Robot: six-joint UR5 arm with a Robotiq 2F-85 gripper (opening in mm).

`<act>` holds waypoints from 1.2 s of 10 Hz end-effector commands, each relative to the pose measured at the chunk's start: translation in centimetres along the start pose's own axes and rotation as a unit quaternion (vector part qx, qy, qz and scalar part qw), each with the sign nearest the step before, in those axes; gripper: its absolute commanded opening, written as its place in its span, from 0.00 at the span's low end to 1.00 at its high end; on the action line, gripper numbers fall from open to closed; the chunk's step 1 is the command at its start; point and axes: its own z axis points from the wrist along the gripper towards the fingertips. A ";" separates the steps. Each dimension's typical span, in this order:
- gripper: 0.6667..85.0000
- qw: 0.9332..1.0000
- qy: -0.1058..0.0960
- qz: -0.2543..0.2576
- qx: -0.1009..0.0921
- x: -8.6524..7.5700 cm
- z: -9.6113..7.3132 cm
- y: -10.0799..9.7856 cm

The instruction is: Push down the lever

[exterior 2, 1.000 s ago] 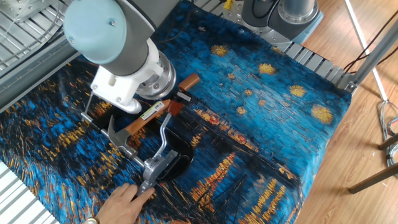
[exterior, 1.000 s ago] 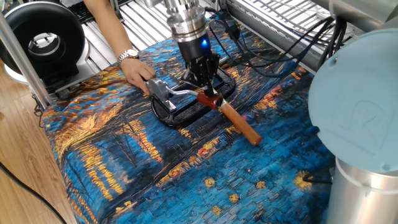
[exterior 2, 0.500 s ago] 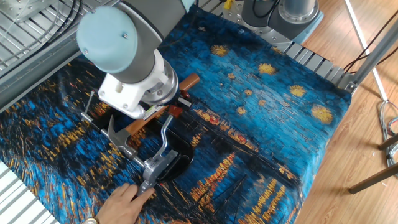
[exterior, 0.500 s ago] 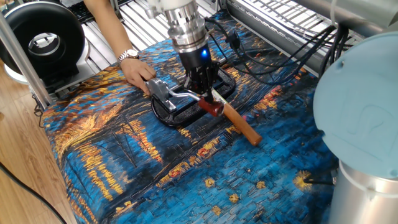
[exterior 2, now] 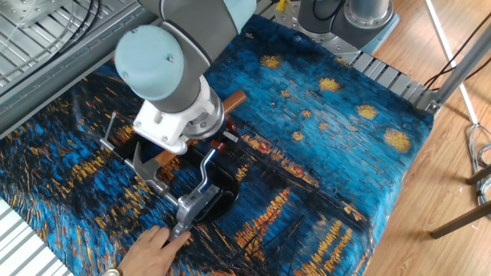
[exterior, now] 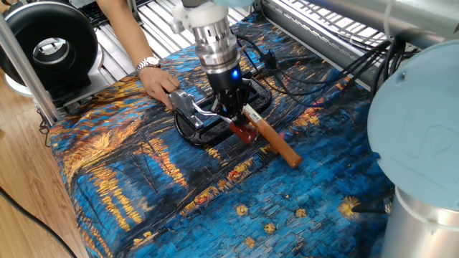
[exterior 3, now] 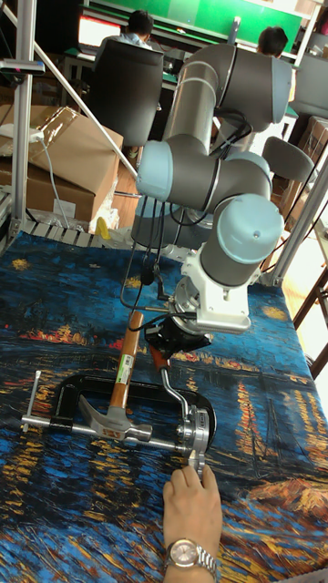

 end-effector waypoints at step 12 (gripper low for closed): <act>0.01 0.999 0.031 0.013 -0.001 2.2 -5.5 2.8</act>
